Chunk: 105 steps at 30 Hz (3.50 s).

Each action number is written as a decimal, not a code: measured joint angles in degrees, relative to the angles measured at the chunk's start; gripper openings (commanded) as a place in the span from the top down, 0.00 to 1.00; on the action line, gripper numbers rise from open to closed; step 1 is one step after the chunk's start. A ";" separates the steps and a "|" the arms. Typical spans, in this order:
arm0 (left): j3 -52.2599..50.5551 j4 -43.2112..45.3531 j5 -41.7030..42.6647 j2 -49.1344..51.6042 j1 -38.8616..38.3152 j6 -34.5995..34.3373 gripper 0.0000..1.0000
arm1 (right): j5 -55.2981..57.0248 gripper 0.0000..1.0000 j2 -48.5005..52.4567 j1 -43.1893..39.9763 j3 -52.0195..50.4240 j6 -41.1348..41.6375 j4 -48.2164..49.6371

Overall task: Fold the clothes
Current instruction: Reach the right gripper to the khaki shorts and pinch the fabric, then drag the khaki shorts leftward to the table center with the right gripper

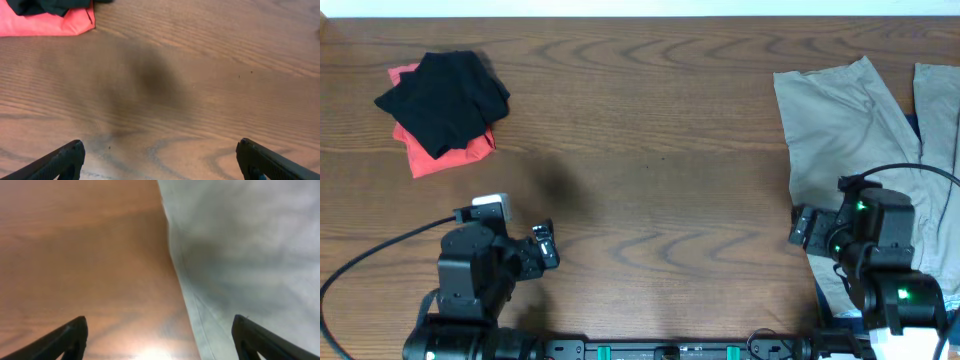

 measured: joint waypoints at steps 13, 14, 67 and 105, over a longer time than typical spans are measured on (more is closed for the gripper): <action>0.13 -1.27 0.44 1.70 0.00 0.00 0.02 | 13.03 0.01 22.60 0.00 -0.07 16.39 -6.40; 0.13 -1.29 0.44 1.70 0.00 0.00 0.02 | 13.20 0.01 24.63 0.00 -0.17 16.76 -6.12; 0.13 -0.39 0.46 1.70 0.00 0.00 0.02 | 13.07 0.86 37.83 0.00 -1.25 18.60 -2.99; 0.13 0.09 0.44 1.70 0.00 0.00 0.02 | -22.95 0.99 36.79 0.52 17.66 -7.89 0.35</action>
